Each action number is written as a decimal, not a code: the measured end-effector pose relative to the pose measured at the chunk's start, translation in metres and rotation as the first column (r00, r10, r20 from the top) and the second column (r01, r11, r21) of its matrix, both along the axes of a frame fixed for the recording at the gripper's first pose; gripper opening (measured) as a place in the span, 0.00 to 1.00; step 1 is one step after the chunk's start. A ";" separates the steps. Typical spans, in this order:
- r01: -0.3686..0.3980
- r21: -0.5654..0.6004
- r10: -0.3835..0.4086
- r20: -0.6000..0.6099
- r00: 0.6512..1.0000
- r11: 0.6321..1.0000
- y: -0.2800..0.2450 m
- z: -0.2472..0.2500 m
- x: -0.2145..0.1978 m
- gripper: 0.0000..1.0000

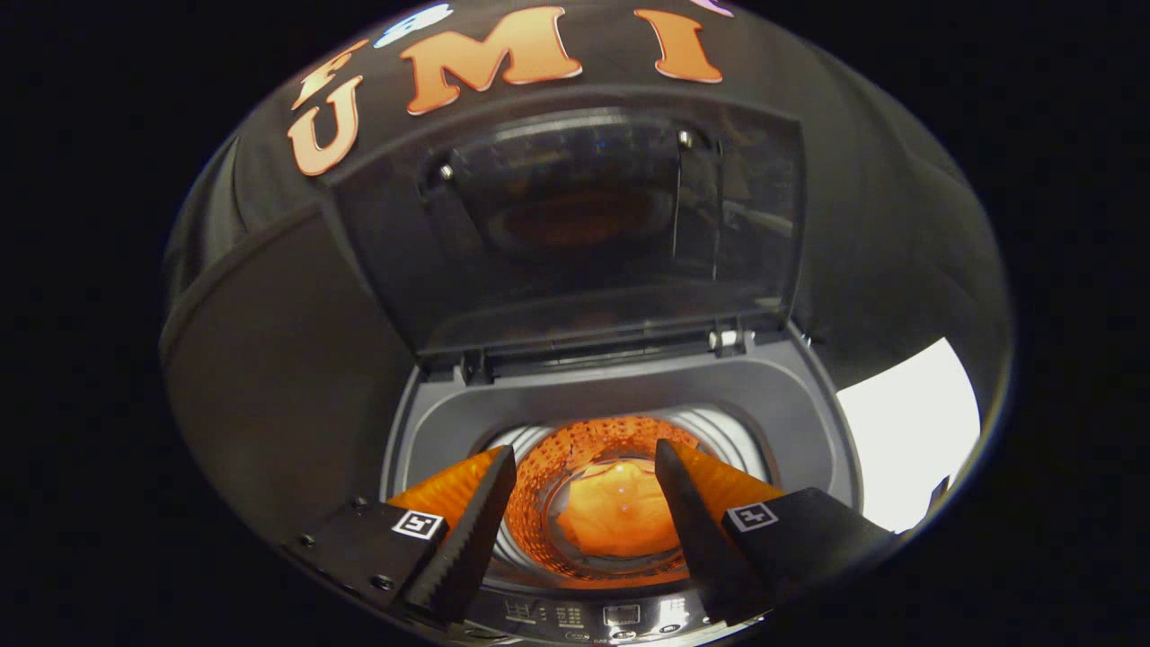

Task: Put the clothes into the washing machine and then close the washing machine lid.

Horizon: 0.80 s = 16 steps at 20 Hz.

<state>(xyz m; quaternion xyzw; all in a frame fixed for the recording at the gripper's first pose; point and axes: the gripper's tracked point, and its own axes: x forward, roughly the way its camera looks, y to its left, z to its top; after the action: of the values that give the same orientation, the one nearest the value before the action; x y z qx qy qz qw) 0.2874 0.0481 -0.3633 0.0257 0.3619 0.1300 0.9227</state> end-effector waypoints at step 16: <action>-0.078 0.047 0.048 0.467 0.883 0.996 0.032 0.256 0.070 0.98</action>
<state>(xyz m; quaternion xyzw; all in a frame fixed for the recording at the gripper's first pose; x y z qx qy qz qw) 0.3570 0.0800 -0.1070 0.0115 0.1263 0.1737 0.9766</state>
